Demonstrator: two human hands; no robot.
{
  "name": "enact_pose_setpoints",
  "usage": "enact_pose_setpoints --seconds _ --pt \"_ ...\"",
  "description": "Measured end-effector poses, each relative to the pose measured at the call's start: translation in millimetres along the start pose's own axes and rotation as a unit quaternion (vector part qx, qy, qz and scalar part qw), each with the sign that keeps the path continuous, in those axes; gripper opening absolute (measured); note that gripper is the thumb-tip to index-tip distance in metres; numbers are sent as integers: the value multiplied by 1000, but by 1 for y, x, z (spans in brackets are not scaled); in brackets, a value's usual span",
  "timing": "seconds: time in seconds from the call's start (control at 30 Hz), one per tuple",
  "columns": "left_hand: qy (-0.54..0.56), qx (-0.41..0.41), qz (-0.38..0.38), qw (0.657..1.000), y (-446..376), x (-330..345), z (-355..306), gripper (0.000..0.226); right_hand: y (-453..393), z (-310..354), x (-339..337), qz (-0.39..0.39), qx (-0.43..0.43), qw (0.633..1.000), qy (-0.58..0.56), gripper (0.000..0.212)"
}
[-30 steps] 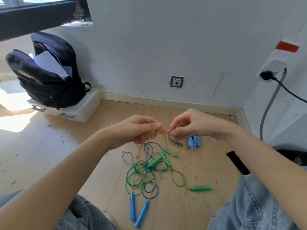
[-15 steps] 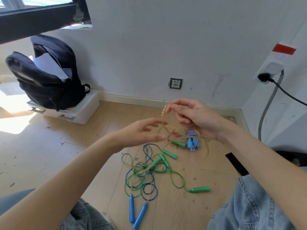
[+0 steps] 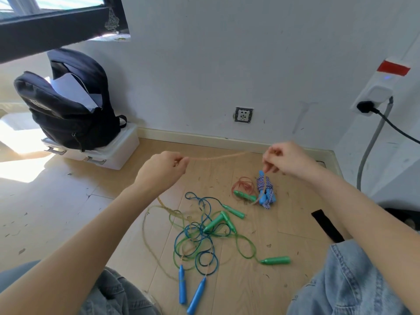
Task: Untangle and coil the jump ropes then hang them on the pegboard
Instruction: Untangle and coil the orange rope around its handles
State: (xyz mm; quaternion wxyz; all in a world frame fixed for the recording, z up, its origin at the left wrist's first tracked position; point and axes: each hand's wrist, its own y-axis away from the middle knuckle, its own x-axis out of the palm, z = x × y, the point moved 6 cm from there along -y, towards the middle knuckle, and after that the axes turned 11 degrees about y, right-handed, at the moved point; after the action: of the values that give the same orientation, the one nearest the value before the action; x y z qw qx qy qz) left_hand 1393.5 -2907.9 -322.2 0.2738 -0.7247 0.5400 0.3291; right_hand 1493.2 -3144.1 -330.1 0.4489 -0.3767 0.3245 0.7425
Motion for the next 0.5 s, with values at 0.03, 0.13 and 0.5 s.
enact_pose_setpoints --seconds 0.03,0.13,0.5 --pt "17 -6 30 999 1 5 0 33 3 7 1 22 0 988 -150 24" --pt "113 -14 146 983 7 28 -10 16 14 31 3 106 -18 905 -410 26" --pt "415 -79 483 767 52 86 -49 24 19 58 7 114 -127 922 -348 29"
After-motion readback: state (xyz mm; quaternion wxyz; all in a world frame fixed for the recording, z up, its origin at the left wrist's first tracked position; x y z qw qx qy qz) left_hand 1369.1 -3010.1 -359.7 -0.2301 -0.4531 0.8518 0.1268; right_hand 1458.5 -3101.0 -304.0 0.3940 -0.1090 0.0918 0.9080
